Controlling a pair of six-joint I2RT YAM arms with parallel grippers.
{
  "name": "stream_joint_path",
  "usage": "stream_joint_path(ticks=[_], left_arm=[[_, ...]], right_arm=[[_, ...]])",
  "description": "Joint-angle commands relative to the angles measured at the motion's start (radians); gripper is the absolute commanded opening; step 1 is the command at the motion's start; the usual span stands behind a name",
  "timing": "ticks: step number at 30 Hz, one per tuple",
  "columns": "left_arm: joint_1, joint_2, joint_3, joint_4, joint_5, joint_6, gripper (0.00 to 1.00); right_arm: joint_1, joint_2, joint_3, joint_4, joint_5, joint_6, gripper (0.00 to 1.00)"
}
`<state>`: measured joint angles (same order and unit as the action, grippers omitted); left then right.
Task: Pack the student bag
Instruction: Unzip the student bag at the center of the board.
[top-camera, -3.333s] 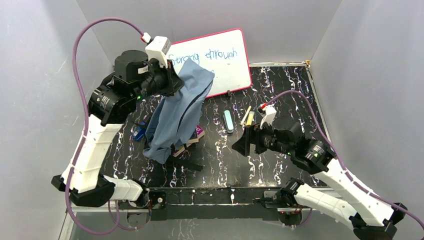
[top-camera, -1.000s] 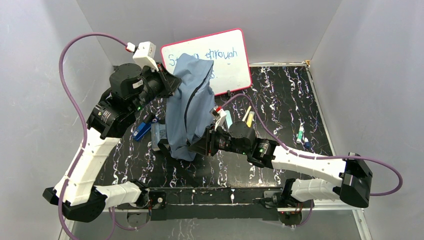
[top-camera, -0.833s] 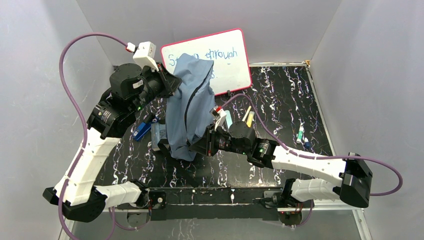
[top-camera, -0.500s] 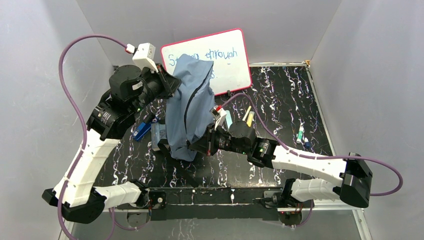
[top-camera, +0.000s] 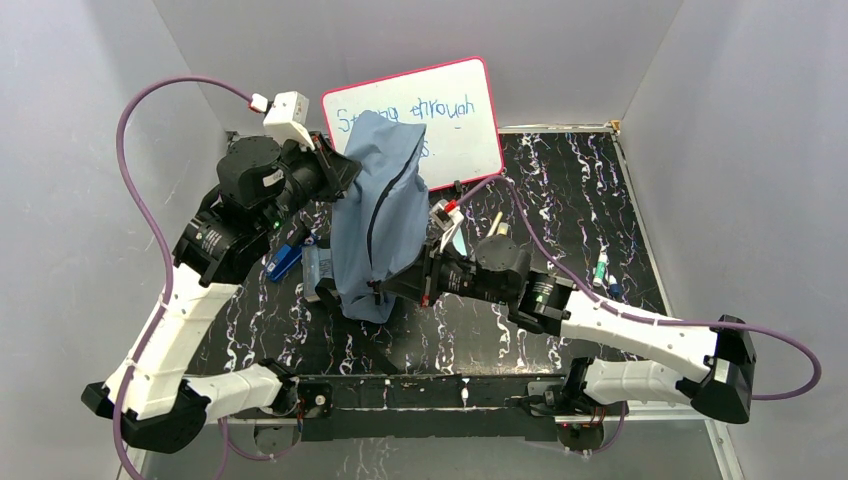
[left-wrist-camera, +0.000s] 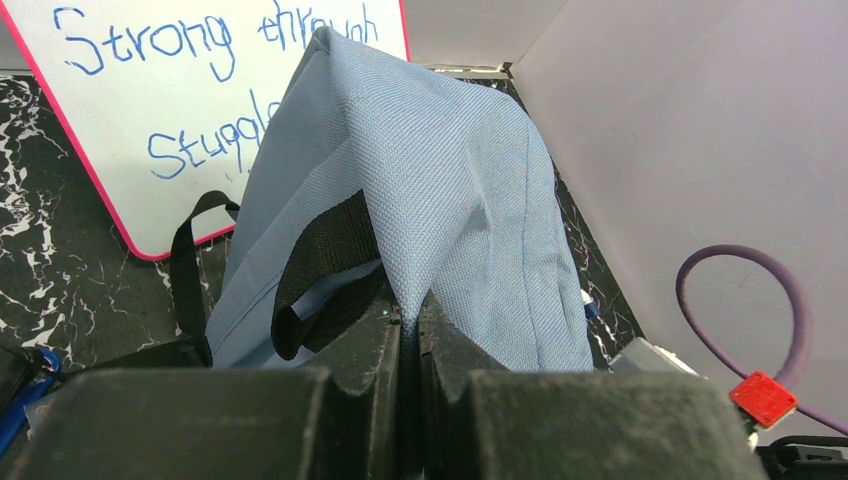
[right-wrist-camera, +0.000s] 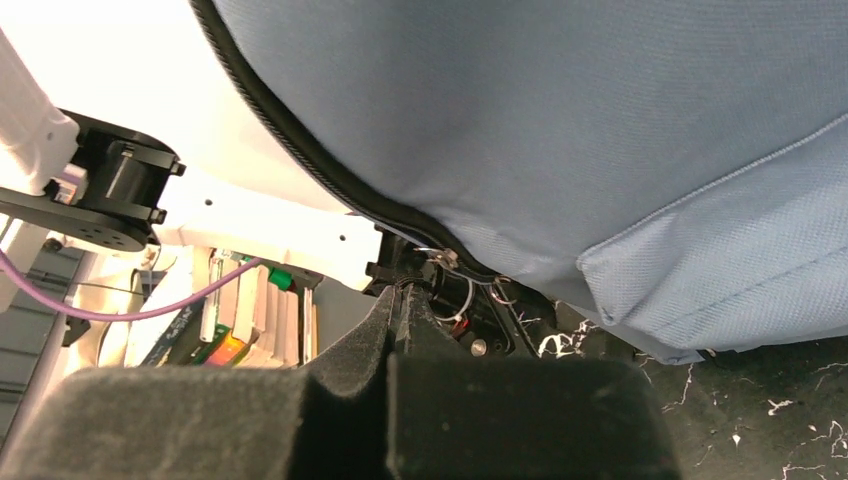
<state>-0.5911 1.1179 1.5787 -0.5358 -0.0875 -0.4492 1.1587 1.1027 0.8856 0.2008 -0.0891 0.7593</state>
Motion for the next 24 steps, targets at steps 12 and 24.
stream_joint_path(ticks=[12,24], left_arm=[[0.002,-0.043,-0.070,0.050,0.013,0.015,0.00],[0.002,-0.065,-0.164,0.109,0.140,0.054,0.00]], right_arm=[[0.004,-0.042,0.166,0.017,-0.044,-0.023,0.00],[0.004,-0.043,0.277,-0.016,0.003,-0.056,0.00]])
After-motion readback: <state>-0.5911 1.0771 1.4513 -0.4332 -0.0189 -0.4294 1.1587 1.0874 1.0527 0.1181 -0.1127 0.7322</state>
